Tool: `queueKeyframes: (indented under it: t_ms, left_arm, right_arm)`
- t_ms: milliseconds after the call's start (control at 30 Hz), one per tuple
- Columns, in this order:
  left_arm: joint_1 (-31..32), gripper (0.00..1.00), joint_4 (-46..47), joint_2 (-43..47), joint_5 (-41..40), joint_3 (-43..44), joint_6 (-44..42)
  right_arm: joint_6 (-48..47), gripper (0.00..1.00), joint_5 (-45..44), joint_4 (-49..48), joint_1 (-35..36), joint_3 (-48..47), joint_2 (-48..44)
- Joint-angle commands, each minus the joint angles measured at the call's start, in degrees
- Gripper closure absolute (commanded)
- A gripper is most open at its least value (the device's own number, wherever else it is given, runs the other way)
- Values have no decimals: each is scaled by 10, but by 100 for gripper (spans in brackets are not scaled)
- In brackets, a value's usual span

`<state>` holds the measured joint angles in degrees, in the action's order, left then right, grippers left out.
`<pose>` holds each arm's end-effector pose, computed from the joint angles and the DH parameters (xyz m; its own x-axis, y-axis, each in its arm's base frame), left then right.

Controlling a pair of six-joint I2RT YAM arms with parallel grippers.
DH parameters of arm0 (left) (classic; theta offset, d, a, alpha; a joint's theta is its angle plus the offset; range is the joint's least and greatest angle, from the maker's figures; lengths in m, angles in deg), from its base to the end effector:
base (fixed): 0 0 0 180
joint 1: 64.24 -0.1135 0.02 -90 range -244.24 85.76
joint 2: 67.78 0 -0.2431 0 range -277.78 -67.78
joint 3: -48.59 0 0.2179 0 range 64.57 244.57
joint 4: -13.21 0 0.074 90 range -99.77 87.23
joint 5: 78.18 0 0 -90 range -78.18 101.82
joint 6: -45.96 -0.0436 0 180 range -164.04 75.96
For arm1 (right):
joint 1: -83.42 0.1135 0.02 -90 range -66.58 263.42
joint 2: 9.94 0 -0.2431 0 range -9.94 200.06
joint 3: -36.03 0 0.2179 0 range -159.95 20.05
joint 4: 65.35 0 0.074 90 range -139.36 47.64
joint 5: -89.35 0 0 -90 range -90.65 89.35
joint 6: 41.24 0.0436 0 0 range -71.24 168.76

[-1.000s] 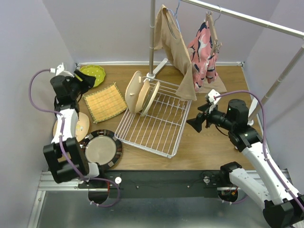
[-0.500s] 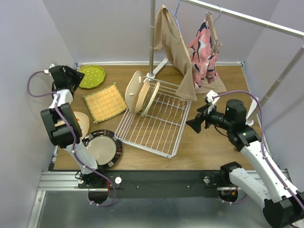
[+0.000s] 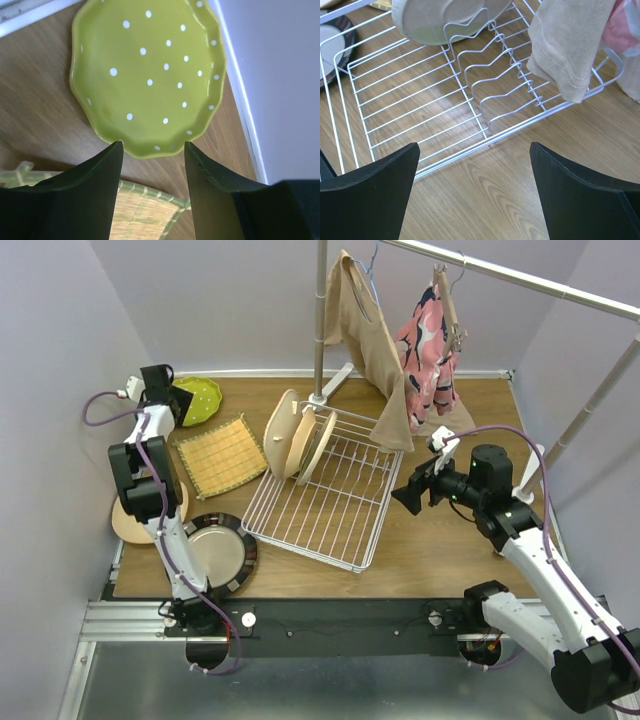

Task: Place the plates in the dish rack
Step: Grab a plate with the left arm

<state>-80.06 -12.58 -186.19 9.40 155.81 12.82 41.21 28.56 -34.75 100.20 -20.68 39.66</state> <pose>0.4260 0.1226 0.2143 -0.0612 -0.8869 -0.4580 -0.6513 0.3832 -0.6550 0.1676 0.0728 0.2809 -0.2889 -0.2069 -0.9347 -0.7247 0.6852 0.0723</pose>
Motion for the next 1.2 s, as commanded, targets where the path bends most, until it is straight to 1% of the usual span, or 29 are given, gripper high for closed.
queueKeyframes:
  t_ms: [0,133,333,533,567,667,767,800,833,967,1100,1133,1167]
  left_arm:
    - [22,40,-142,-64,-101,81,93]
    - [29,41,-152,-73,-111,87,123]
    - [37,41,-163,-96,-98,104,143]
    - [39,46,-185,-122,-100,125,168]
    - [39,46,-203,-129,-99,133,171]
    - [39,51,-218,-149,-102,154,170]
    - [40,58,-218,-156,-106,158,176]
    - [40,59,-221,-161,-105,162,178]
    - [39,63,-224,-165,-108,172,178]
    - [40,66,-244,-179,-109,197,177]
    - [40,71,-229,-170,-105,188,166]
    - [39,76,-222,-165,-104,173,164]
    - [40,80,-192,-158,-103,162,150]
  right_arm:
    - [-4,0,-16,-15,-3,-9,4]
    - [-7,0,-20,-18,-3,-7,3]
    - [-9,0,-22,-21,-4,-2,3]
    - [-15,0,-28,-24,-4,-4,4]
    - [-15,0,-28,-25,-5,-4,4]
    - [-16,0,-28,-25,-5,-4,1]
    - [-15,0,-28,-26,-7,-5,-1]
    - [-14,0,-28,-26,-8,-6,-1]
    - [-14,0,-28,-26,-9,-5,-1]
    - [-15,0,-29,-26,-11,-8,-3]
    - [-16,0,-29,-27,-13,-8,-7]
    - [-16,0,-29,-27,-13,-8,-8]
    - [-16,0,-28,-27,-14,-8,-9]
